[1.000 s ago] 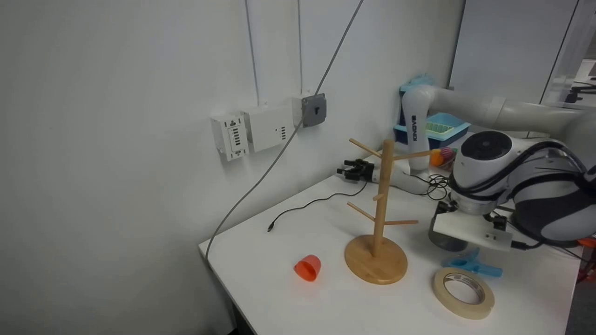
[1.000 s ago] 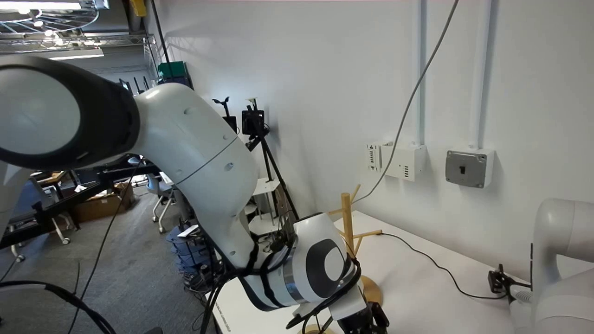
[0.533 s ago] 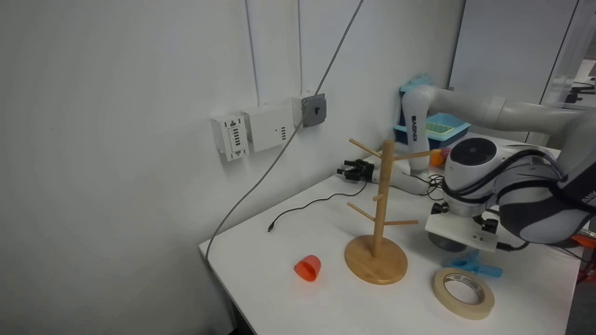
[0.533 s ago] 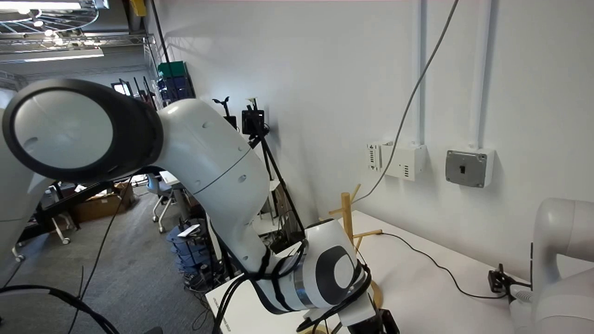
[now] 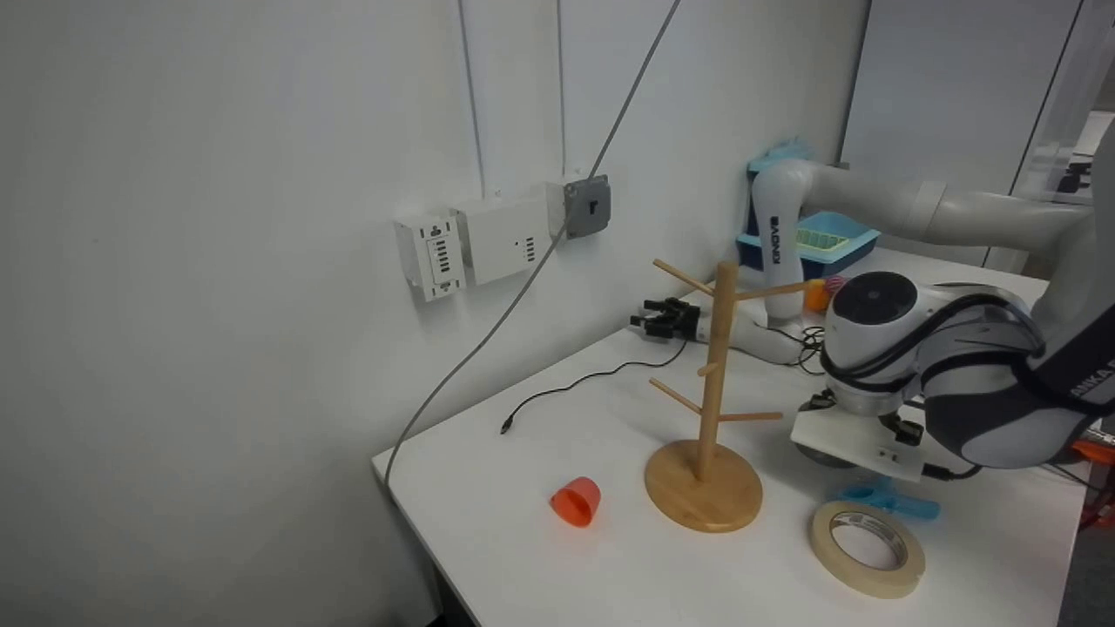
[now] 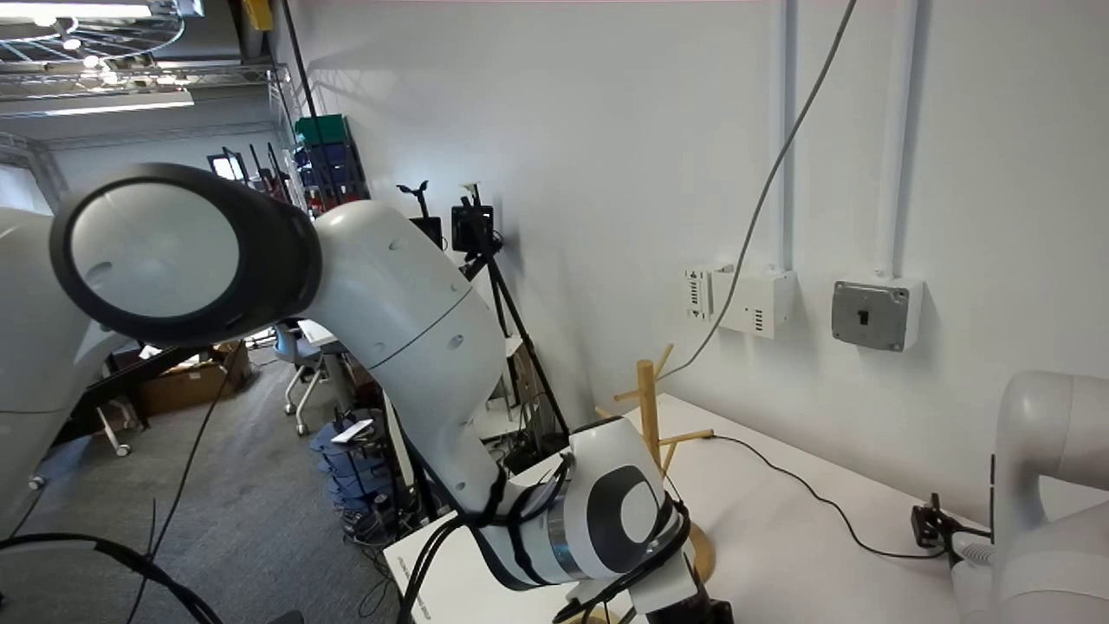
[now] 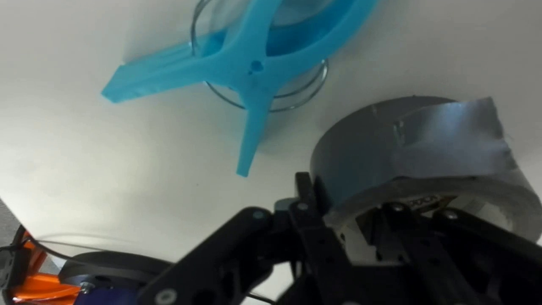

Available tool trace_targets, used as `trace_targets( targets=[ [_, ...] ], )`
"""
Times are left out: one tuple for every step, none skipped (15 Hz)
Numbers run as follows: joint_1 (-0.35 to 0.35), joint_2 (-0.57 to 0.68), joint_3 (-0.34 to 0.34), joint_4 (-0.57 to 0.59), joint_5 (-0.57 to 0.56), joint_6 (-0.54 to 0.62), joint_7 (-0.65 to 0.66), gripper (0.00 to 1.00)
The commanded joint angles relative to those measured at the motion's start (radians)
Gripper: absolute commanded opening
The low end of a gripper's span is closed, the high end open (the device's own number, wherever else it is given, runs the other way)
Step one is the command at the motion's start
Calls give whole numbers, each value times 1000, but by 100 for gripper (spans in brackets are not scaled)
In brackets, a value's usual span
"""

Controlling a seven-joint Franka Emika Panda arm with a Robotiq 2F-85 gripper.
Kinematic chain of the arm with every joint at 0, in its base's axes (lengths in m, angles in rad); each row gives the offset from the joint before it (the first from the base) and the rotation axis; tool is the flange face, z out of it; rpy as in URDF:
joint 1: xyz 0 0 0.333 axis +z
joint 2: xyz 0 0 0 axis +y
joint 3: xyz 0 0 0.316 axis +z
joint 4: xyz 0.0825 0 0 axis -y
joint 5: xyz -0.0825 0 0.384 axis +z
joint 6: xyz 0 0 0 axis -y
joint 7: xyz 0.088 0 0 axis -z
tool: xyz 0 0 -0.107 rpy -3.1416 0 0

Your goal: Remove the tape off of the wooden holder then put the dark brown tape on the bottom position of the wooden holder then put the peg on the top position of the wooden holder

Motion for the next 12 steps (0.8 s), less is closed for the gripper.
trace_targets(
  targets=[
    [38,6,-44,6,25,15,-9,1],
    [45,-1,-53,2,20,14,-8,2],
    [55,-8,-66,-5,12,15,-3,5],
    [62,-14,-77,-9,7,13,-1,5],
    [72,-23,-92,-15,-1,12,1,5],
    [82,-28,-106,-19,-7,10,3,5],
    [88,-40,-118,-27,-12,7,0,5],
    [95,-50,-131,-34,-19,4,-3,5],
    [100,-64,-142,-42,-26,1,-10,5],
    [101,-78,-147,-50,-31,-2,-18,5],
    [101,-97,-152,-59,-35,-8,-29,5],
    [102,-115,-157,-68,-42,-11,-36,5]
  ],
)
